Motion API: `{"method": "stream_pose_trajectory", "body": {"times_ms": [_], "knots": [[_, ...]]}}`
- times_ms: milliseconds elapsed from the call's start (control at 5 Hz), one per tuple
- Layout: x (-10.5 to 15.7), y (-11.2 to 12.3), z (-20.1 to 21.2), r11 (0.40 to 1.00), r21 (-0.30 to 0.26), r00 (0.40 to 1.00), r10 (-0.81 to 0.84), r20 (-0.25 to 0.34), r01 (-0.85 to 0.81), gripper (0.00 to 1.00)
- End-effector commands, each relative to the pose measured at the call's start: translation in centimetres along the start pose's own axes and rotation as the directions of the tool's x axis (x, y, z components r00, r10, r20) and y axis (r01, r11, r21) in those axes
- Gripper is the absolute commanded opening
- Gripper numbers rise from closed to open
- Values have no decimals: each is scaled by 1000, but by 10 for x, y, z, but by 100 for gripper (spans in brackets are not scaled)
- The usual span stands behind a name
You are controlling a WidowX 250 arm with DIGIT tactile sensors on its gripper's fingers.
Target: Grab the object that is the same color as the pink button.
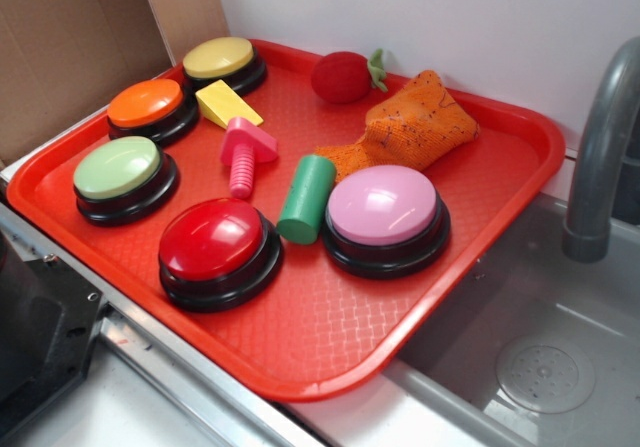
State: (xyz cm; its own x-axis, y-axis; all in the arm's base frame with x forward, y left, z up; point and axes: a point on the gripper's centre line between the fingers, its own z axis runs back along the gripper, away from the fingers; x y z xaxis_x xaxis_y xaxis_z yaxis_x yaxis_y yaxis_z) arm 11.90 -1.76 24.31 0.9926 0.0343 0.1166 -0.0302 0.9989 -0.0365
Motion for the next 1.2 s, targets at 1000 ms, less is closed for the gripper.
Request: {"method": "stream_pose_trajectory", "body": {"times_ms": [1000], "knots": [[95,1,-125,889,-13,888,-456,60,458,100]]}}
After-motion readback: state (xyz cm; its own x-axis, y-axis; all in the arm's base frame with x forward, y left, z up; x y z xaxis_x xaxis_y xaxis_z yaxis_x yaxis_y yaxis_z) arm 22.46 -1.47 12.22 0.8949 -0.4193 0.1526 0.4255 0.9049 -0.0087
